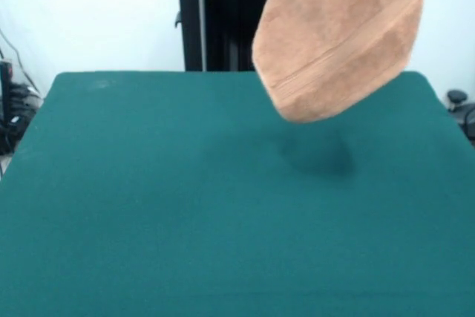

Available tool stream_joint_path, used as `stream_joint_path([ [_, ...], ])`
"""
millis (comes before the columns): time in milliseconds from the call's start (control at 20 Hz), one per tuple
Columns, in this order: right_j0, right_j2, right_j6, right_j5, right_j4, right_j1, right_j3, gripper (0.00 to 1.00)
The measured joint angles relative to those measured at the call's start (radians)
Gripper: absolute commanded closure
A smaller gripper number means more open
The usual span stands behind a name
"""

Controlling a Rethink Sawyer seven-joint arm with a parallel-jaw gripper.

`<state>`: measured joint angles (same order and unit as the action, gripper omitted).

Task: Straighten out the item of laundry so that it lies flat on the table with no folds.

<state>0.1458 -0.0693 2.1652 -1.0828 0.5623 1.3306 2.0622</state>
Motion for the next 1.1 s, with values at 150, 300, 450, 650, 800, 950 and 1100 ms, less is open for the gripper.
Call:
stream_joint_path([
  [150, 0.002, 0.007, 0.000, -0.036, 0.017, 0.011, 0.000, 1.00],
  [300, 0.003, 0.009, 0.000, -0.037, 0.021, 0.010, 0.000, 1.00],
  [450, 0.004, 0.009, 0.000, -0.037, 0.021, 0.010, 0.000, 1.00],
  [650, 0.019, 0.009, 0.000, -0.037, 0.018, 0.010, 0.000, 1.00],
  [800, 0.039, 0.009, 0.000, -0.037, 0.014, 0.005, 0.000, 1.00],
  [950, 0.061, 0.011, 0.000, -0.032, 0.001, -0.005, 0.000, 1.00],
  [1100, 0.079, 0.013, 0.000, -0.019, -0.007, -0.018, 0.000, 1.00],
])
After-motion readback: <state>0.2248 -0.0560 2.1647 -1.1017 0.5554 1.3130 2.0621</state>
